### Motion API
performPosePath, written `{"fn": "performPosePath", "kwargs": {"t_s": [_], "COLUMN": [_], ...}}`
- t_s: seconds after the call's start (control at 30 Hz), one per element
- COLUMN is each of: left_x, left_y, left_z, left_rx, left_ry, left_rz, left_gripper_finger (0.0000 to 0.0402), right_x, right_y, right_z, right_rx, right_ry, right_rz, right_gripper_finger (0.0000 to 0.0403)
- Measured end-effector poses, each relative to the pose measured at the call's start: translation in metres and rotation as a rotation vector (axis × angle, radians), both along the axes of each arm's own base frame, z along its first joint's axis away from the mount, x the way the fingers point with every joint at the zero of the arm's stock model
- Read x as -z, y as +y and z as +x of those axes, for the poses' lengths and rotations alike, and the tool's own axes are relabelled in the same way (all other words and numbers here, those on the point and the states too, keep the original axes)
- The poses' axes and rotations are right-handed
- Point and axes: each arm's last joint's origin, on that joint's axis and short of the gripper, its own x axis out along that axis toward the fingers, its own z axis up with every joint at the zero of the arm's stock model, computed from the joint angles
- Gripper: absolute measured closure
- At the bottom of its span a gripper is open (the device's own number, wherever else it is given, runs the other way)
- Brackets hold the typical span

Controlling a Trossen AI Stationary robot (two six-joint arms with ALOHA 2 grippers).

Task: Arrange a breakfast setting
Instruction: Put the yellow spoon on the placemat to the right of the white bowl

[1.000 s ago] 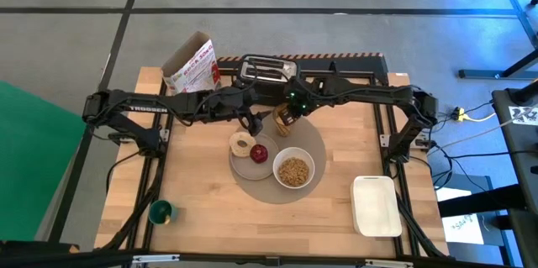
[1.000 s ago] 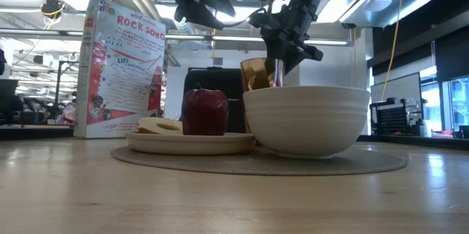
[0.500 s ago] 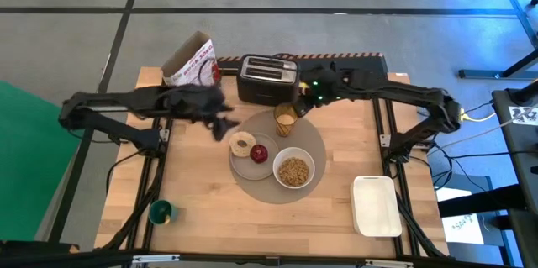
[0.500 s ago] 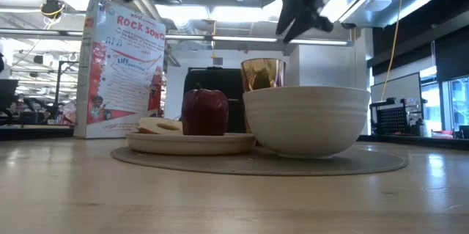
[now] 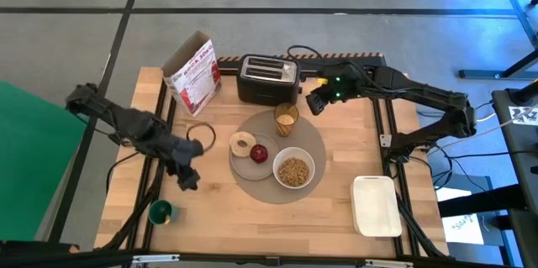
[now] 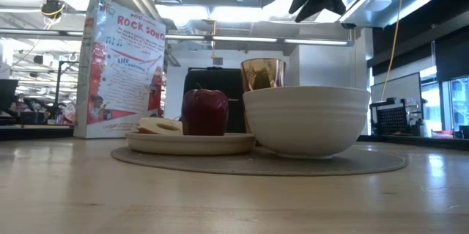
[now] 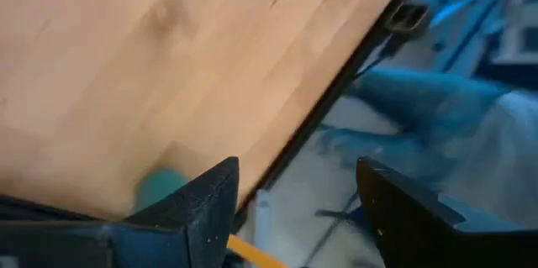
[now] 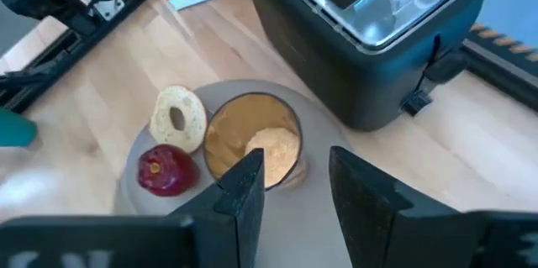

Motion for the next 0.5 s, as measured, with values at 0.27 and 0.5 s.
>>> {"fn": "performPosePath", "kwargs": {"t_s": [0.27,0.5], "left_x": [0.023,0.024], "left_y": [-0.041,-0.045], "left_z": [0.005,0.003], "left_rx": [0.396,0.108], "left_ry": [-0.03,0.235], "left_rz": [0.157,-0.064], "left_gripper_finger": [0.0157,0.0157], "right_x": [0.01,0.006], "right_y": [0.0,0.0], "right_z": [0.0,0.005], "right_rx": [-0.042,-0.122], "right_ry": [0.049,-0.017], "right_rz": [-0.04,-0.052], "right_gripper_finger": [0.0276,0.0276]}}
